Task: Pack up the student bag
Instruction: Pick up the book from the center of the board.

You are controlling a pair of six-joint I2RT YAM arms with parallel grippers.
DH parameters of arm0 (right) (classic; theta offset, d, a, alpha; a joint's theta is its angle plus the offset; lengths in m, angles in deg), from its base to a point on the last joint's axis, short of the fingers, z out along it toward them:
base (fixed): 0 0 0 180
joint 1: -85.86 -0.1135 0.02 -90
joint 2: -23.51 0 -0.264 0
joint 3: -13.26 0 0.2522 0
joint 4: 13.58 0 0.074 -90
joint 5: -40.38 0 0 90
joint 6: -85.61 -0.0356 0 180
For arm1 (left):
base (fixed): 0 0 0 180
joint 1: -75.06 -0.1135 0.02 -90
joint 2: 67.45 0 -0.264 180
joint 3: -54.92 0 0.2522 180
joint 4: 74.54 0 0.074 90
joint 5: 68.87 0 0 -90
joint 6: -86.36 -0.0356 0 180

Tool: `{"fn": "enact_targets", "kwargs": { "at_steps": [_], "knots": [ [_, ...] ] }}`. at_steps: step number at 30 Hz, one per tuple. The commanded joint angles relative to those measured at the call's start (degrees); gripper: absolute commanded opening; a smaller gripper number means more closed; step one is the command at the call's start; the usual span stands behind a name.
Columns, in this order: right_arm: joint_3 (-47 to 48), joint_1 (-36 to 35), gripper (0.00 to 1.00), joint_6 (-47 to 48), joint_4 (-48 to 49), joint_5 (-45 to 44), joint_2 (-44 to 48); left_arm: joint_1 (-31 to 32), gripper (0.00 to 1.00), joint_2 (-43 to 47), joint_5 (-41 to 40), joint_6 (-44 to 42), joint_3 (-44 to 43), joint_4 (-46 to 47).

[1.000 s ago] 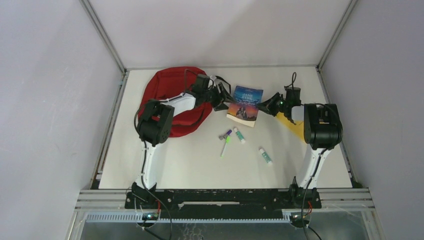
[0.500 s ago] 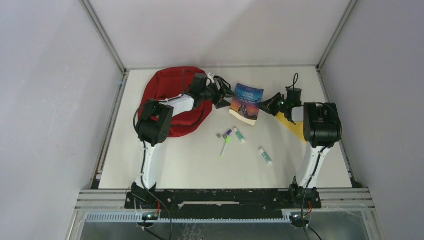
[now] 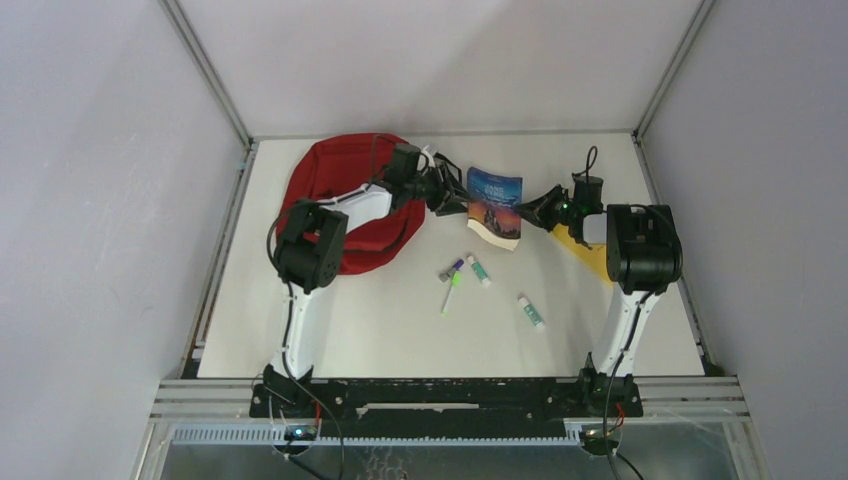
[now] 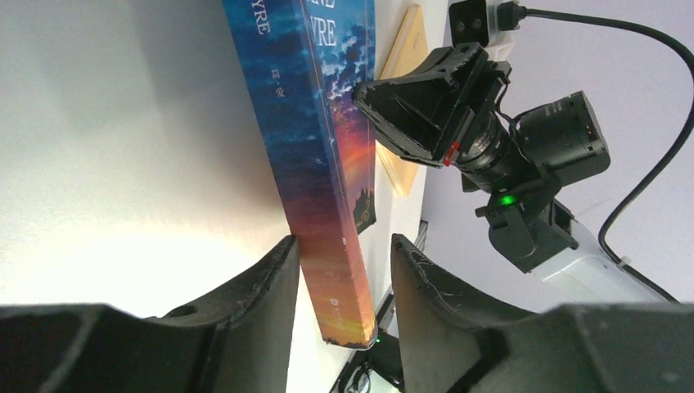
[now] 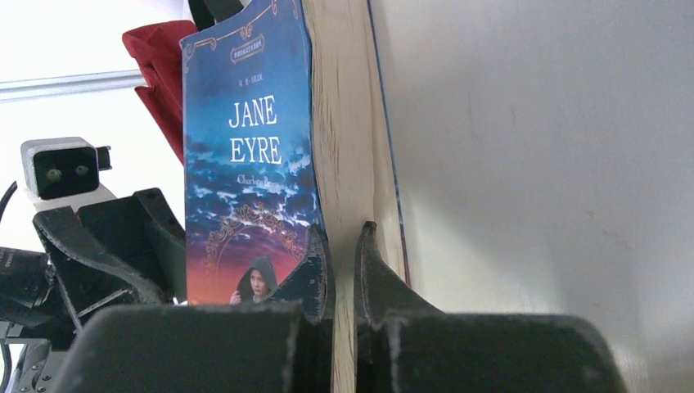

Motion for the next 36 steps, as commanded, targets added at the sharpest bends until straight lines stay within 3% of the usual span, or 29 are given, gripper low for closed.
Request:
{"fn": "enact_targets", "kwargs": {
  "at_steps": [1, 4, 7, 10, 16, 20, 22, 25, 27, 32, 36],
  "knots": [
    [0.6, -5.5, 0.0, -4.9, 6.6, 13.7, 0.7, 8.0, 0.52, 1.6, 9.6, 5.1, -3.8, 10.3],
    [0.7, -5.6, 0.0, -5.2, 7.0, 13.8, 0.6, 8.2, 0.76, 1.6, 9.5, 5.5, -3.8, 10.7],
    [0.6, -5.8, 0.0, -5.6, 7.7, 13.9, 0.5, 8.5, 0.85, 1.3, 9.4, 5.5, -3.8, 10.6],
    [0.7, -6.1, 0.0, -5.9, 8.0, 13.9, 0.4, 8.8, 0.84, 0.8, 9.4, 6.1, -3.5, 11.4],
    [0.7, -7.0, 0.0, -6.7, 9.3, 14.3, 0.1, 9.2, 0.56, 0.6, 8.7, 10.0, -2.6, 16.2],
    [0.6, -7.1, 0.0, -5.5, 8.1, 14.4, 0.5, 9.0, 0.49, 0.8, 6.8, 8.9, -2.5, 14.3],
    [0.6, -7.0, 0.0, -4.6, 6.8, 14.3, 1.0, 8.8, 0.5, 0.9, 6.0, 8.1, -2.4, 12.8],
    [0.6, -6.6, 0.0, -3.2, 4.3, 13.9, 1.8, 8.6, 0.72, 1.1, 5.1, 6.5, -2.4, 9.5],
    [0.6, -6.4, 0.0, -2.5, 3.3, 13.6, 2.1, 8.2, 0.78, 1.3, 3.9, 4.3, -2.2, 5.9],
    [0.6, -6.4, 0.0, -2.4, 3.0, 13.6, 2.0, 7.3, 0.69, 1.7, 1.9, 3.5, 0.0, 4.5],
    [0.6, -6.6, 0.0, -2.6, 3.3, 13.6, 1.9, 6.8, 0.69, 1.3, 0.9, 4.0, 1.1, 3.5]
  ]
}}
